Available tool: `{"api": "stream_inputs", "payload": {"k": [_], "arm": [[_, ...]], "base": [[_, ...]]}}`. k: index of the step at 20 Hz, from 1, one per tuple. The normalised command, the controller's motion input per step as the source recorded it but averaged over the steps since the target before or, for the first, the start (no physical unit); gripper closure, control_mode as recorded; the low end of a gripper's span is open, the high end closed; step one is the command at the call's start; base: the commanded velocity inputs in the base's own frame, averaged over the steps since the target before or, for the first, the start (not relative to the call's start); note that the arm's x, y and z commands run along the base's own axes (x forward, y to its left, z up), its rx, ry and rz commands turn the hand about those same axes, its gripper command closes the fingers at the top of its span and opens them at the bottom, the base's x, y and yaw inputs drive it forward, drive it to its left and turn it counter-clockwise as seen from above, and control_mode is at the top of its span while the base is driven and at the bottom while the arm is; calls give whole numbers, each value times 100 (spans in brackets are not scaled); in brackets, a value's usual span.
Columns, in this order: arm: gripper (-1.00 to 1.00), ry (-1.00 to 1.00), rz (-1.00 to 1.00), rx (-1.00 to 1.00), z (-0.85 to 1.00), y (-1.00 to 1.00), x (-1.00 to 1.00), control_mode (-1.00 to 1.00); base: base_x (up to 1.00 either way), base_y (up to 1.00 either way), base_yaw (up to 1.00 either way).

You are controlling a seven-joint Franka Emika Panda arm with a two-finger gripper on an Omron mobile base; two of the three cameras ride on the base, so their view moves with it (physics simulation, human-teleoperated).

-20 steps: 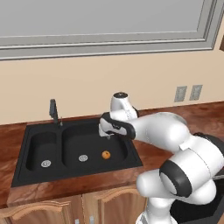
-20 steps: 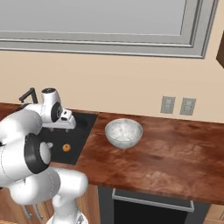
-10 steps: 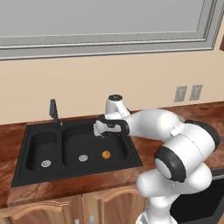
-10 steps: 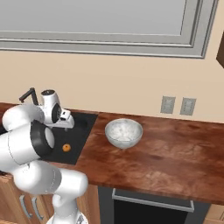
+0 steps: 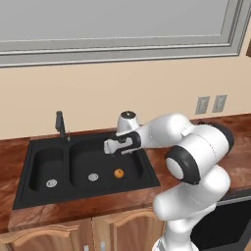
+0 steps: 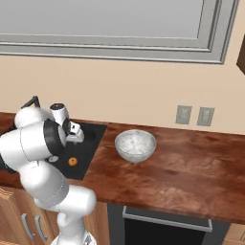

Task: Pick the kiwis from the cabinet and place them in one bowl. Pick the tangerine from the sink and place it in the other bowl.

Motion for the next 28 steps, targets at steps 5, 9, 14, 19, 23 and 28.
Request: {"api": "stream_inputs", "payload": {"k": [5, 9, 14, 19, 23, 28], "arm": [[-100, 0, 0, 0, -33, 0, 2, -100], [-100, 0, 0, 0, -37, 0, 5, -100], [-100, 0, 0, 0, -40, 0, 6, -100], [-100, 0, 0, 0, -36, 0, 11, -100], [-100, 0, 0, 0, -33, 3, 15, -100], [-100, 0, 0, 0, -30, 16, 20, -100]], "base": [[0, 0, 0], [0, 0, 0], [0, 0, 0], [0, 0, 0], [0, 0, 0], [0, 0, 0]]}}
